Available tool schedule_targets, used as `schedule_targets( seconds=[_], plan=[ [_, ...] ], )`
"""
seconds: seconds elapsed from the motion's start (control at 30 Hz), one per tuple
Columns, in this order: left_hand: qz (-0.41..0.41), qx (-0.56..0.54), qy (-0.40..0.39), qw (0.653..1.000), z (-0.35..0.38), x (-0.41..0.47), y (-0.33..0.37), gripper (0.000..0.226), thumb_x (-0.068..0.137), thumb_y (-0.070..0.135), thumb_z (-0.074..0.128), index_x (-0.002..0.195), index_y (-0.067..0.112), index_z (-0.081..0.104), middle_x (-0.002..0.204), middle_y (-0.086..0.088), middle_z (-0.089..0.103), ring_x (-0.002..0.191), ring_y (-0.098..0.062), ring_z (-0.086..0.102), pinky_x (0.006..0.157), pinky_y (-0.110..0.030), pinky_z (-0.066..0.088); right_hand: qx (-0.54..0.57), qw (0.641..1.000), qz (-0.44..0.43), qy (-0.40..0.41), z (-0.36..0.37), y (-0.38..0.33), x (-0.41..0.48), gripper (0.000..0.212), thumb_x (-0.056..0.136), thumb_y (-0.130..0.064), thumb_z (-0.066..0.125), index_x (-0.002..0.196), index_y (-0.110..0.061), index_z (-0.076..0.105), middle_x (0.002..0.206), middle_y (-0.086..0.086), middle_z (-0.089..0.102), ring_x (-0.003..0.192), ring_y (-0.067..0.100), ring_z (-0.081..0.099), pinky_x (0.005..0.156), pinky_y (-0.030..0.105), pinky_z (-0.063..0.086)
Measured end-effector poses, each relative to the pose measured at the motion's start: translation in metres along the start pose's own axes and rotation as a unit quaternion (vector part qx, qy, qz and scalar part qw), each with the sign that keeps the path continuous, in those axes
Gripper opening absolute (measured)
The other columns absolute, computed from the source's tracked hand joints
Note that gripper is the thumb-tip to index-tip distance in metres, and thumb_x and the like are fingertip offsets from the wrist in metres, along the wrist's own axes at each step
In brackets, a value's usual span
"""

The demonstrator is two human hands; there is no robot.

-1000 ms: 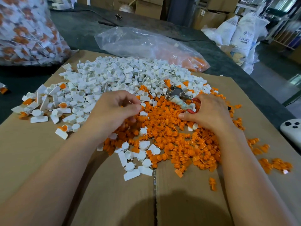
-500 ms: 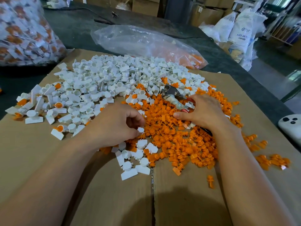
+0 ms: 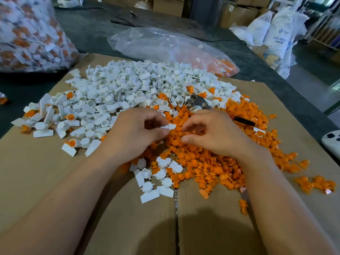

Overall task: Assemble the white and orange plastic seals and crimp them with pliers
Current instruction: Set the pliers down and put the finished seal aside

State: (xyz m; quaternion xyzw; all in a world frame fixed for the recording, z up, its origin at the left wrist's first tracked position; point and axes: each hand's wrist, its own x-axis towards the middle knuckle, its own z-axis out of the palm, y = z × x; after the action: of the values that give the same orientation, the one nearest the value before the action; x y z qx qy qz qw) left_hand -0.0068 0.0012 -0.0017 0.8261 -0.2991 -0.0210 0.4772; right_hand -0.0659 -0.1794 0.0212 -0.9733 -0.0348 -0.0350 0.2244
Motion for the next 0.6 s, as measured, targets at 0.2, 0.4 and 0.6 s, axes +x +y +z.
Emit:
schedule_targets(
  seconds=[0.2,0.4,0.6],
  plan=[
    [-0.039,-0.119,-0.001,0.992,0.0014,0.0001,0.0017,0.010,0.077,0.016,0.071,0.076,0.025,0.067,0.069,0.007,0.067,0.055,0.000,0.059,0.056,-0.012,0.049,-0.043,0.998,-0.025,-0.040,0.0065,-0.0024,0.0016,0.019,0.078,-0.031,0.070,0.095,-0.022,0.069,0.076,-0.020,0.045,0.073,0.002,0.046,0.070,0.027,0.043],
    [-0.068,-0.208,-0.009,0.976,0.0029,0.0005,0.0043,0.005,0.080,0.011,0.066,0.077,0.015,0.066,0.061,0.003,0.068,0.058,-0.006,0.064,0.053,-0.015,0.051,-0.071,0.996,-0.034,-0.040,0.0100,-0.0054,0.0028,0.012,0.083,-0.029,0.065,0.093,-0.022,0.068,0.073,-0.020,0.041,0.077,0.007,0.047,0.070,0.027,0.043],
    [-0.102,-0.317,-0.024,0.943,0.0009,0.0006,0.0068,0.005,0.076,0.007,0.065,0.079,0.006,0.062,0.062,-0.002,0.068,0.059,-0.013,0.067,0.050,-0.017,0.051,0.045,0.996,-0.010,0.073,0.0063,-0.0029,0.0008,0.007,0.082,-0.020,0.067,0.088,-0.021,0.069,0.073,-0.021,0.053,0.071,-0.003,0.053,0.068,0.017,0.044]
  ],
)
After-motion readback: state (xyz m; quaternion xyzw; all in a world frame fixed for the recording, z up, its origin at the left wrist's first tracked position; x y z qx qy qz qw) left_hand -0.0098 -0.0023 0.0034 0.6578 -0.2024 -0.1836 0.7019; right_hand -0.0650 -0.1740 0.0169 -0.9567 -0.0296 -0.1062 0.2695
